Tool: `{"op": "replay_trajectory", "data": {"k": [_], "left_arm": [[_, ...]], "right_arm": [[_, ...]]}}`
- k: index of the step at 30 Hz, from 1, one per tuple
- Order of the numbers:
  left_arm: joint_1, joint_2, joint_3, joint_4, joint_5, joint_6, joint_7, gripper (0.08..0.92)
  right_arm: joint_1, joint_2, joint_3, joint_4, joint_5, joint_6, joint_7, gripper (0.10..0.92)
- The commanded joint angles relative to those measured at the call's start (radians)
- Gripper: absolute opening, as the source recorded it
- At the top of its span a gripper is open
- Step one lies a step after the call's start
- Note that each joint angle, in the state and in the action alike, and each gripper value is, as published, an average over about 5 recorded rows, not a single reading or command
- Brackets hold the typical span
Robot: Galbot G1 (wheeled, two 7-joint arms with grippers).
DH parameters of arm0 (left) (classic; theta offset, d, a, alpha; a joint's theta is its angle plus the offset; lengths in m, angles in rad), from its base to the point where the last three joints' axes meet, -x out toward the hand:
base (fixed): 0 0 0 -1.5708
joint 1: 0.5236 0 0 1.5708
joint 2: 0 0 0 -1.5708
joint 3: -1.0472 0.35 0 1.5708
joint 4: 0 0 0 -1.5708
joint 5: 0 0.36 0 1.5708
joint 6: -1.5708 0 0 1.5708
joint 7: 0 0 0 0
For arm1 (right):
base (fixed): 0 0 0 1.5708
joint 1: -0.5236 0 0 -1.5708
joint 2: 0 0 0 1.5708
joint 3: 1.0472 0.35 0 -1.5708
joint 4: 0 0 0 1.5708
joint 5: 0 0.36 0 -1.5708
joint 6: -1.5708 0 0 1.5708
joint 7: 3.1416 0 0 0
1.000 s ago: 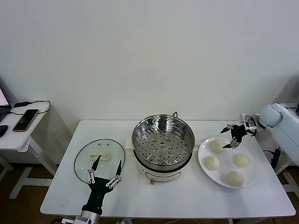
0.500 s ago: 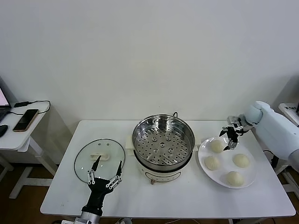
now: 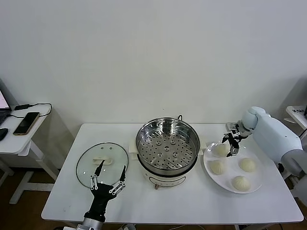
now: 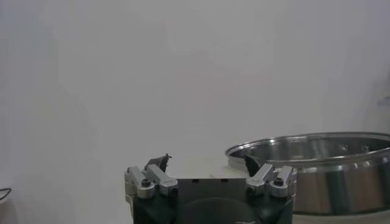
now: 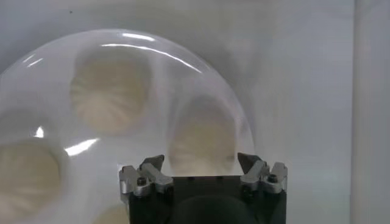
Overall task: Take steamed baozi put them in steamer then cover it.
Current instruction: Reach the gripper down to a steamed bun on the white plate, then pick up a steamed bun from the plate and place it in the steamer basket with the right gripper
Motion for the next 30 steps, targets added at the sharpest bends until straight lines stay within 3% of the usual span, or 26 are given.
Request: {"op": "replay_trajectory", "data": {"k": [1, 6, 13, 22, 30], "left_arm": [[-0.001, -0.001, 0.000, -0.003, -0.007, -0.019, 0.016, 0.823], [-0.003, 0.003, -0.001, -0.001, -0.010, -0.022, 0.015, 0.823], [-0.013, 0.006, 0.002, -0.001, -0.015, -0.021, 0.014, 0.823], [-0.020, 0.021, 0.005, -0.012, -0.019, -0.021, 0.013, 0.823], [-0.020, 0.020, 0.015, -0.036, -0.019, -0.015, 0.011, 0.823]], "right_arm": [[-0.005, 0.019, -0.001, -0.025, -0.019, -0.001, 0.009, 0.743], [-0.004, 0.003, -0.013, 0.010, -0.007, -0.004, 0.013, 0.662], [0.054, -0.102, -0.054, 0.205, 0.042, 0.010, -0.009, 0.635], [0.387, -0.224, -0.251, 0.531, 0.122, 0.261, -0.055, 0.628], [0.659, -0.160, -0.444, 0.743, 0.165, 0.418, -0.031, 0.635]]}}
